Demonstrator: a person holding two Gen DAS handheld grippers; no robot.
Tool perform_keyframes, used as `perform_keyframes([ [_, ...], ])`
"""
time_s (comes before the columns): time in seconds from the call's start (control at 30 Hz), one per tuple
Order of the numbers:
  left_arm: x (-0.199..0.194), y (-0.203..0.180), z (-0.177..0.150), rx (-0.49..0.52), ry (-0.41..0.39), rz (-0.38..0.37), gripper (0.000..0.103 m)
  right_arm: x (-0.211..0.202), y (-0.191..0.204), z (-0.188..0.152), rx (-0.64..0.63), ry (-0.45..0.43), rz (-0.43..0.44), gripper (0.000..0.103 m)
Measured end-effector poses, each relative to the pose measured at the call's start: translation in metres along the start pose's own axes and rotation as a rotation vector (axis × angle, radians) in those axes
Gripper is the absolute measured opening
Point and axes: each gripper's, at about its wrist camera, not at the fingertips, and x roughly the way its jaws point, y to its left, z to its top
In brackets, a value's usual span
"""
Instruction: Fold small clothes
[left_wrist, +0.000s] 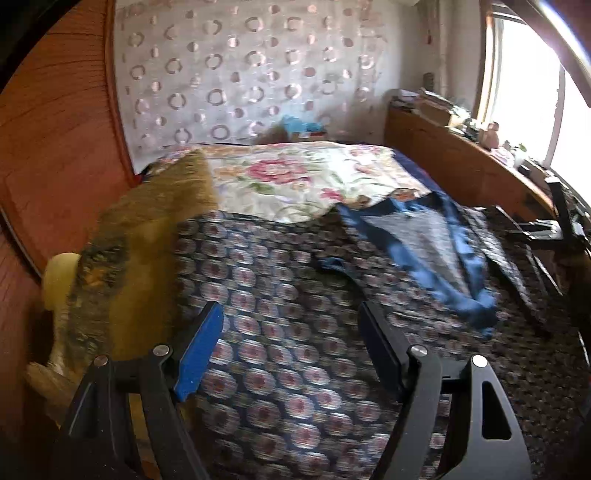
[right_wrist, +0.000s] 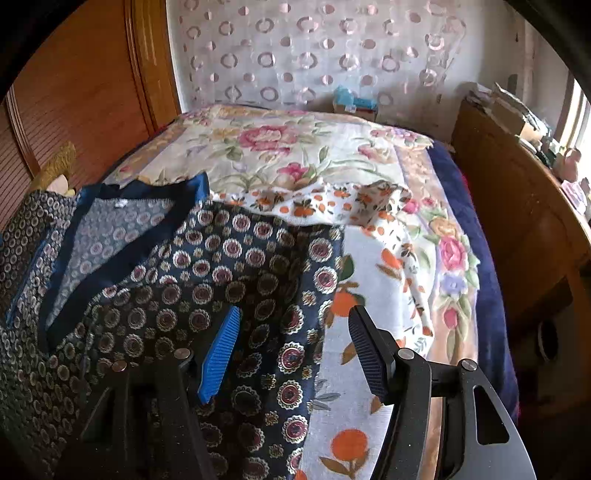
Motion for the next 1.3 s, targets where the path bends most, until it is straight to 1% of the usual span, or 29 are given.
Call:
perform_keyframes([
  [0.1, 0.004, 0.017, 0.004, -0.01, 0.006, 0.047, 0.076, 0.005, -0.002, 0.001, 0.003, 0.012, -0.001, 0.063],
  [0.2, 0.009, 0.037, 0.009, -0.031, 0.016, 0.069, 0.076, 0.008, -0.004, 0.002, 0.017, 0.005, 0.009, 0.063],
  [0.27, 0.014, 0.046, 0.012, -0.051, 0.024, 0.067, 0.071, 0.01, -0.006, 0.0, 0.022, -0.006, 0.006, 0.063],
  [0.3, 0.016, 0.05, 0.014, -0.058, 0.032, 0.064, 0.066, 0.01, -0.006, -0.001, 0.021, -0.014, 0.004, 0.063],
  [0.33, 0.019, 0.052, 0.016, -0.061, 0.04, 0.058, 0.063, 0.01, -0.005, -0.002, 0.018, -0.023, 0.001, 0.063],
  [0.37, 0.022, 0.054, 0.018, -0.063, 0.048, 0.055, 0.061, 0.009, -0.004, -0.004, 0.017, -0.031, 0.001, 0.064],
  [0.4, 0.024, 0.054, 0.02, -0.063, 0.053, 0.054, 0.056, 0.009, -0.005, -0.005, 0.018, -0.037, 0.002, 0.064],
  [0.43, 0.028, 0.054, 0.023, -0.061, 0.059, 0.05, 0.052, 0.009, -0.004, -0.007, 0.02, -0.038, 0.002, 0.064],
  [0.53, 0.038, 0.052, 0.029, -0.057, 0.084, 0.041, 0.049, 0.009, -0.003, -0.007, 0.018, -0.037, -0.001, 0.065],
  [0.7, 0.052, 0.05, 0.034, -0.043, 0.111, 0.049, 0.048, 0.009, -0.002, -0.008, 0.019, -0.036, -0.005, 0.066],
  [0.87, 0.056, 0.044, 0.036, -0.026, 0.116, 0.061, 0.04, 0.01, -0.003, -0.007, 0.021, -0.035, -0.008, 0.068],
  [0.93, 0.054, 0.041, 0.036, -0.02, 0.108, 0.059, 0.029, 0.01, -0.003, -0.007, 0.02, -0.035, -0.008, 0.068],
  [0.97, 0.053, 0.04, 0.036, -0.015, 0.104, 0.06, 0.026, 0.01, -0.003, -0.007, 0.021, -0.035, -0.008, 0.068],
  [1.03, 0.051, 0.035, 0.036, -0.004, 0.097, 0.058, 0.014, 0.01, -0.002, -0.007, 0.021, -0.035, -0.008, 0.068],
  [1.1, 0.05, 0.032, 0.035, 0.008, 0.094, 0.06, 0.008, 0.01, -0.003, -0.007, 0.021, -0.037, -0.01, 0.068],
  [1.23, 0.045, 0.024, 0.033, 0.02, 0.093, 0.055, 0.004, 0.01, -0.003, -0.007, 0.02, -0.037, -0.01, 0.068],
  [1.27, 0.042, 0.023, 0.032, 0.019, 0.088, 0.046, 0.004, 0.008, -0.002, -0.007, 0.02, -0.044, -0.002, 0.055],
  [1.3, 0.038, 0.021, 0.031, 0.014, 0.082, 0.033, 0.004, 0.008, 0.0, -0.007, 0.003, -0.05, 0.008, 0.026],
])
